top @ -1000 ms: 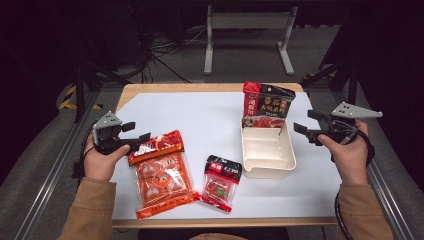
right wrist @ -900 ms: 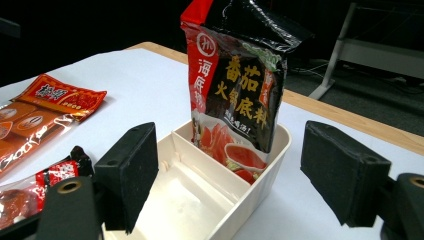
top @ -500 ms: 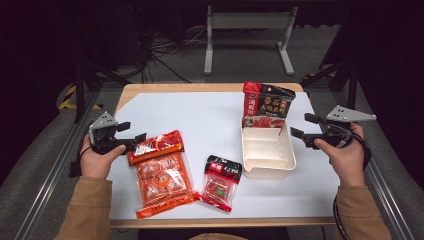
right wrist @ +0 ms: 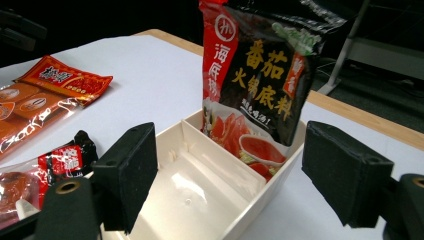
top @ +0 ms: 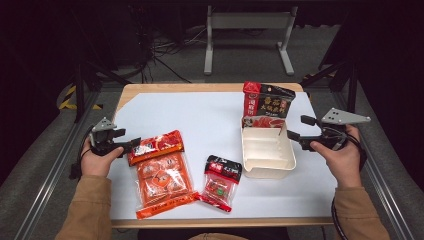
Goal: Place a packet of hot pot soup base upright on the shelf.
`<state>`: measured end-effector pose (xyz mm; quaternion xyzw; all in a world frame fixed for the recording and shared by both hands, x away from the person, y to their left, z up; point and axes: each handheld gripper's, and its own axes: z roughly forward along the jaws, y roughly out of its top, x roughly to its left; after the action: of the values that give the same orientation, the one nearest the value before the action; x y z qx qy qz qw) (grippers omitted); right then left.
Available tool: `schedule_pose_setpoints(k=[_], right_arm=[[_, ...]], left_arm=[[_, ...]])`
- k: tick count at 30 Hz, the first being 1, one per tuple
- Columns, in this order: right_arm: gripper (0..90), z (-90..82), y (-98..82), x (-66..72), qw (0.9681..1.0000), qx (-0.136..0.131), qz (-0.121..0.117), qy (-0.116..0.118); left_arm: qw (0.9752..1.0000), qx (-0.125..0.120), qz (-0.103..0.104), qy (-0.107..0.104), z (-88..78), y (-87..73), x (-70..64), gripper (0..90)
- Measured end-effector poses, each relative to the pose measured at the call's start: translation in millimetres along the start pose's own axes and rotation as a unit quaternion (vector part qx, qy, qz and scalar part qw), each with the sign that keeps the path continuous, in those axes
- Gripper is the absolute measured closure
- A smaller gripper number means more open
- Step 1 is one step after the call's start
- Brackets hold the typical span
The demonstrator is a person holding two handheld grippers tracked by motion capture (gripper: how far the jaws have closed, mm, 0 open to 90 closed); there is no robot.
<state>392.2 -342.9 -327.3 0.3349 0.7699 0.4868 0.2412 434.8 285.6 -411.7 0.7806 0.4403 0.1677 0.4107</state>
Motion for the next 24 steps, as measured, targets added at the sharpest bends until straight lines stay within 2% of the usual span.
schedule_pose_setpoints(k=[5, 11, 15, 24], right_arm=[[22.6, 4.6, -0.8, 2.4, 0.9999, 0.011, -0.010, 0.002], [22.5, 2.0, -2.8, -0.2, 1.0000, 0.009, -0.003, -0.002], [22.5, 4.3, -4.2, -0.9, 0.9999, 0.012, -0.001, -0.001], [22.4, 9.0, -6.9, -0.2, 0.9998, 0.020, 0.001, 0.004]], left_arm=[[0.9999, 0.012, -0.004, 0.005, 7.4, -6.8, 3.7, 24.1], [0.9991, 0.038, -0.017, 0.006, 15.6, -13.7, 8.5, 26.6], [0.9982, 0.049, -0.034, -0.004, 19.3, -17.6, 10.4, 26.8], [0.9967, 0.060, -0.041, -0.036, 21.4, -18.8, 10.2, 30.6]])
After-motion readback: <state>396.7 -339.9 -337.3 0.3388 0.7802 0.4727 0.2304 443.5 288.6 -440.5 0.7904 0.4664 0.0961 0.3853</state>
